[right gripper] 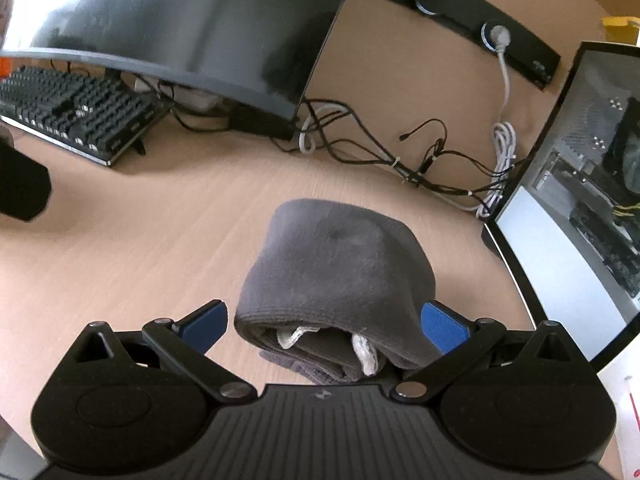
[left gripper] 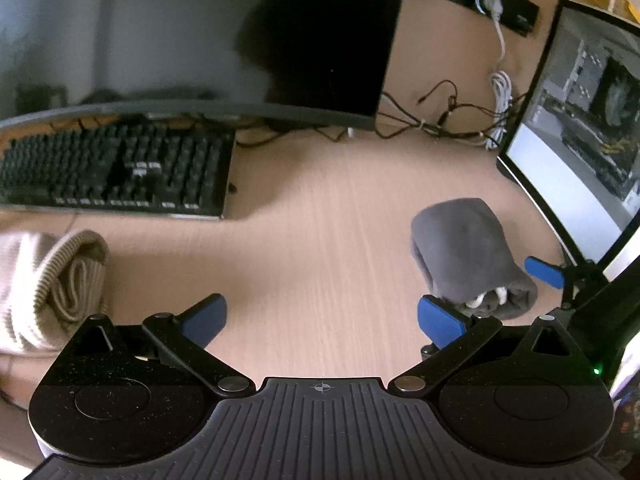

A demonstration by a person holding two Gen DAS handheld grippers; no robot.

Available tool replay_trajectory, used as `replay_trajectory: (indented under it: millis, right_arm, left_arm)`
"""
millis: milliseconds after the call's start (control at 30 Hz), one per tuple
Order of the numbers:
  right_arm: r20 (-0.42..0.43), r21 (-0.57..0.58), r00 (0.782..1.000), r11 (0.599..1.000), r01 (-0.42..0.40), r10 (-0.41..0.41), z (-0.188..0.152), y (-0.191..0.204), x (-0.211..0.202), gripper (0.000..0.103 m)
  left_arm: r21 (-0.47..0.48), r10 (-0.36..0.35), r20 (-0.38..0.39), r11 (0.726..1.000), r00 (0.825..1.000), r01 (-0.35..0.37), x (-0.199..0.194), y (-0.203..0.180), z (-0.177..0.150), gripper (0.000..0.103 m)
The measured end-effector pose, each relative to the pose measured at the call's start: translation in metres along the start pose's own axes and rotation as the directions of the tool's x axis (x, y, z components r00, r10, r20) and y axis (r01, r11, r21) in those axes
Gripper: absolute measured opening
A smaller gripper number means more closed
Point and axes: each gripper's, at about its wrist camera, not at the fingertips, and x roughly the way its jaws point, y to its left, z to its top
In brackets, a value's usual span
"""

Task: Fold clothes
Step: 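Grasp the rolled dark grey sweatpants with the right gripper and lift them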

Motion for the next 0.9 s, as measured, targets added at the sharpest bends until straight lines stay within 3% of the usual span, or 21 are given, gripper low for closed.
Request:
replay_trajectory:
  millis: [333,500,600,733,800,900]
  right_arm:
    - [0.096,0.13,0.976,0.974,0.185,-0.198,-0.018,0.004,0.033,0.103]
    - [0.065,0.323,0.998,0.946,-0.006,-0.016,-0.046,-0.047,0.023,0.103]
    - [0.102,0.424,0.985,0.889,-0.172,0.142,-0.067,-0.067,0.009,0.103]
    - [0.094,0.406,0.978,0.889,-0.21,0.188,-0.085,-0.082,-0.006,0.103]
    - [0.065,0.406,0.979,0.891,-0.205,0.195,-0.084,-0.093,-0.005,0.103]
    - [0.03,0.421,0.977,0.884,-0.203,0.21,-0.081,-0.111,0.001,0.103]
  left_arm:
    - [-0.083,-0.037,-0.03,0.996,0.999,0.035,0.031,-0.059,-0.003,0.103]
    - [-0.06,-0.091,-0.083,0.994,0.992,0.086,0.062,-0.107,0.018,0.103]
    - [-0.061,-0.13,-0.086,0.99,0.988,0.125,0.079,-0.134,0.027,0.103]
    - [-0.075,-0.199,-0.098,0.978,0.975,0.193,0.104,-0.158,0.037,0.103]
    - [-0.051,-0.171,-0.127,0.985,0.977,0.166,0.121,-0.171,0.037,0.103]
    - [0.034,-0.041,-0.145,0.998,0.989,0.047,0.141,-0.176,0.032,0.103]
